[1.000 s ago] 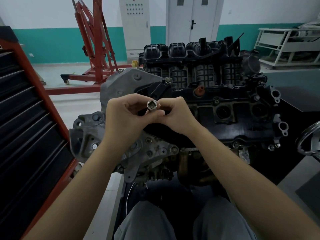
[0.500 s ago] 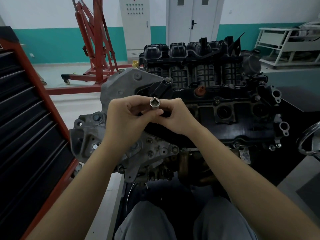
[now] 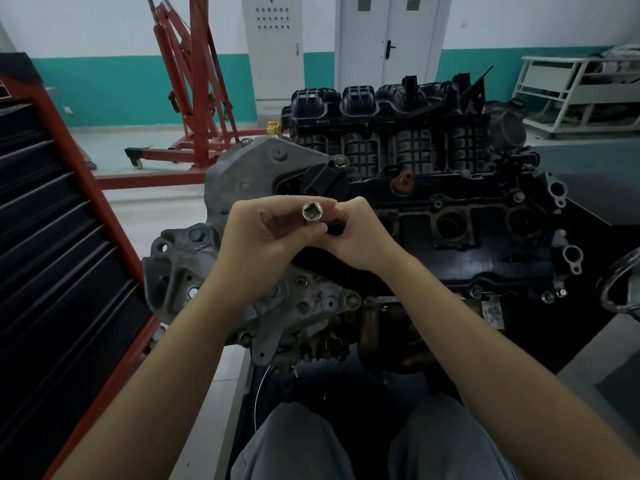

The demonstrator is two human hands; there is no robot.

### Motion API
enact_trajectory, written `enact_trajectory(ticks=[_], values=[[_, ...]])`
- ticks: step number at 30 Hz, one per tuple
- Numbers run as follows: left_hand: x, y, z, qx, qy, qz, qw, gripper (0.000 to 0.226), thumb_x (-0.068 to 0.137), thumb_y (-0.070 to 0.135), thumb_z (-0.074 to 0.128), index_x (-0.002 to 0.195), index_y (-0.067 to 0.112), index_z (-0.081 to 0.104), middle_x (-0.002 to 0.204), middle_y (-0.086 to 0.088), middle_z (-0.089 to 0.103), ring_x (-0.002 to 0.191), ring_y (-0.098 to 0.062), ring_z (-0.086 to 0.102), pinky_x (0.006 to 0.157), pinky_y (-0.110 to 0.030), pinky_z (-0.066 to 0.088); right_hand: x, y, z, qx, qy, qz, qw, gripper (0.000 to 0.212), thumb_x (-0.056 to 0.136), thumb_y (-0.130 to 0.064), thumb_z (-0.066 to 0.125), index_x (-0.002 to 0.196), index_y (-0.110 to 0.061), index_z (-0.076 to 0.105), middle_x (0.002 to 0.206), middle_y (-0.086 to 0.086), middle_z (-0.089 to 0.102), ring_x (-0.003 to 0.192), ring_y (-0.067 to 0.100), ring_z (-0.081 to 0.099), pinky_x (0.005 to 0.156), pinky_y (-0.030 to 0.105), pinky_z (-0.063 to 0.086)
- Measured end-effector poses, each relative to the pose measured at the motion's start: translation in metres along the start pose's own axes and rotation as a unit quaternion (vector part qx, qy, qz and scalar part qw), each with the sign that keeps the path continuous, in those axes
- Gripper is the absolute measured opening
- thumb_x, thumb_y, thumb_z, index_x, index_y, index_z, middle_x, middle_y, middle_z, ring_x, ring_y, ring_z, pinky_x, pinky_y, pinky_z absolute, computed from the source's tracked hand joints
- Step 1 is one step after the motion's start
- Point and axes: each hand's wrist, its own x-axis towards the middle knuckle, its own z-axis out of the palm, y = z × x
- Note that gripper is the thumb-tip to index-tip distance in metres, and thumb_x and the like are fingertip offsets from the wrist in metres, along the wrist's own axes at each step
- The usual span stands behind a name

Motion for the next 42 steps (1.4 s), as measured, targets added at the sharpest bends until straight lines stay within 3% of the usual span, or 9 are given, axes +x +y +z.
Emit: enact_trajectory(ticks=[3,7,10,14,20,25,30,37,42], values=[[0.0,0.0003,-0.0001,0.038,0.014,0.002,0.999,0.03,0.078,-0.007,0.073,0.104,0.009,0.071,0.096,0.001,0.075,0.093,-0.012,0.071,0.082,-0.025,0.055,0.0,-0.0012,-0.0001,0.01,0.013,0.019,1.0,0.022,0.078,-0.006,0.077,0.095,-0.018,0.072,0.09,-0.001,0.073,0.088,0.012,0.071,0.082,0.034,0.057],[-0.0017,0.0001,0.0053,0.169,0.093,0.041,0.98,0.02,0.071,0.008,0.083,0.088,0.014,0.075,0.082,0.006,0.072,0.077,-0.006,0.069,0.072,-0.022,0.056,0.0003,-0.0005,-0.0007,-0.003,0.013,0.008,1.0,0.014,0.077,-0.007,0.078,0.091,-0.005,0.073,0.087,0.007,0.074,0.085,0.016,0.071,0.078,0.041,0.058],[-0.0011,0.0009,0.0066,0.092,0.08,0.019,0.992,0.028,0.076,-0.002,0.077,0.097,0.017,0.072,0.09,0.01,0.072,0.085,-0.005,0.071,0.077,-0.02,0.055,0.001,-0.0025,-0.0008,0.024,-0.006,-0.004,1.0,0.021,0.081,-0.002,0.074,0.101,-0.006,0.071,0.097,0.007,0.073,0.094,0.016,0.07,0.084,0.034,0.056],[0.0006,-0.0012,-0.0004,-0.003,0.021,-0.006,1.0,0.028,0.077,-0.011,0.071,0.1,0.005,0.072,0.095,-0.004,0.075,0.092,-0.017,0.072,0.084,-0.027,0.056,0.0014,-0.0017,-0.0011,0.024,0.001,0.006,1.0,0.024,0.079,0.0,0.074,0.098,-0.014,0.069,0.091,0.001,0.072,0.088,0.011,0.07,0.079,0.026,0.054],[-0.0009,-0.0032,0.0038,0.096,0.105,-0.005,0.99,0.025,0.068,0.006,0.084,0.089,0.017,0.074,0.084,0.007,0.074,0.078,-0.007,0.071,0.074,-0.022,0.056,0.002,-0.0013,-0.0014,0.013,0.015,0.007,1.0,0.019,0.075,-0.003,0.079,0.092,-0.001,0.071,0.088,0.011,0.073,0.085,0.018,0.071,0.079,0.033,0.057],[-0.0024,-0.0003,0.0028,0.043,0.05,0.0,0.998,0.035,0.078,-0.009,0.071,0.101,0.016,0.07,0.096,0.009,0.073,0.09,-0.007,0.071,0.081,-0.019,0.054,0.0018,-0.0012,0.0002,0.01,-0.011,0.008,1.0,0.023,0.081,0.003,0.071,0.104,-0.004,0.07,0.098,0.009,0.072,0.094,0.018,0.07,0.086,0.031,0.055],[-0.0017,-0.0004,0.0038,0.133,0.092,0.017,0.987,0.022,0.07,0.008,0.084,0.088,0.013,0.074,0.084,0.006,0.073,0.077,-0.005,0.07,0.073,-0.019,0.055,0.0018,-0.0023,-0.0013,0.005,0.005,0.017,1.0,0.016,0.077,-0.003,0.078,0.091,-0.004,0.072,0.088,0.009,0.073,0.085,0.018,0.071,0.08,0.035,0.057],[-0.0016,-0.0031,0.0001,0.003,0.029,0.011,1.0,0.023,0.077,-0.01,0.072,0.095,0.005,0.073,0.09,-0.006,0.075,0.088,-0.017,0.072,0.08,-0.025,0.055,0.0013,-0.0025,0.0003,0.02,-0.01,0.016,1.0,0.022,0.08,0.001,0.073,0.097,-0.012,0.07,0.089,-0.001,0.072,0.087,0.013,0.071,0.079,0.026,0.054],[-0.0012,-0.0061,0.0023,0.068,0.082,0.018,0.994,0.022,0.069,0.003,0.083,0.087,0.009,0.073,0.084,0.002,0.073,0.078,-0.01,0.071,0.073,-0.02,0.055,0.0016,-0.0016,-0.0014,0.017,0.009,0.024,1.0,0.016,0.077,-0.001,0.077,0.091,0.001,0.072,0.087,0.013,0.073,0.085,0.022,0.071,0.08,0.043,0.057]])
